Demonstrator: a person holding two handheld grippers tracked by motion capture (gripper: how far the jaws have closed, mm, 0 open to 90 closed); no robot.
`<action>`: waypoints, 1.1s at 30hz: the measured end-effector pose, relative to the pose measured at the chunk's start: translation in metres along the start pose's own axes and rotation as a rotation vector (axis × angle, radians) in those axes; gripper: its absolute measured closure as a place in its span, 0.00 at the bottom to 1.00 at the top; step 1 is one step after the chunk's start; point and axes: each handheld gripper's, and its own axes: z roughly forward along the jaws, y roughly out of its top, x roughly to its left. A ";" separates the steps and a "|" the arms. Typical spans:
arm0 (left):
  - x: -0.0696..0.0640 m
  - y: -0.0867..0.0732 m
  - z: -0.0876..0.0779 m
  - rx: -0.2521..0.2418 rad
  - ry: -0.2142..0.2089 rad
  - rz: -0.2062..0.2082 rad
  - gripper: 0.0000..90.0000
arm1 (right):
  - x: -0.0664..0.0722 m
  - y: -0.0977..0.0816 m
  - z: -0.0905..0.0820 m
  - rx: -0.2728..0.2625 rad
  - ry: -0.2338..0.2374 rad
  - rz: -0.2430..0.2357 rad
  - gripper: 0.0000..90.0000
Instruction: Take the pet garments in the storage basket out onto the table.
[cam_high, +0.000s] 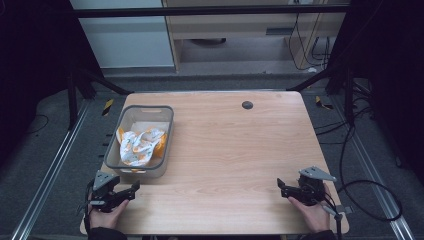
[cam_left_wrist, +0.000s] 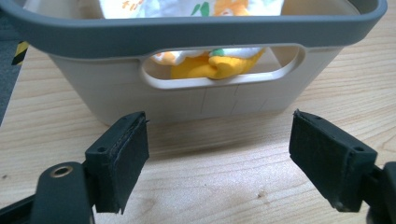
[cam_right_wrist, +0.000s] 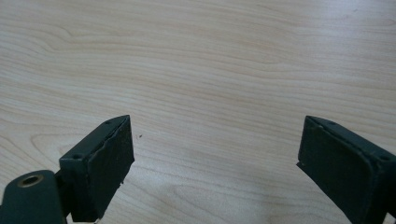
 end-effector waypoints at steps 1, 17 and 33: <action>0.000 0.000 -0.001 0.001 -0.005 -0.008 0.22 | 0.000 0.000 0.000 -0.002 -0.002 -0.002 0.12; 0.000 0.008 -0.015 -0.026 -0.031 -0.027 0.26 | 0.000 -0.001 -0.002 -0.018 -0.004 -0.022 0.14; 0.000 0.022 -0.033 -0.075 -0.048 -0.012 0.27 | 0.000 -0.001 -0.003 -0.033 -0.012 -0.038 0.14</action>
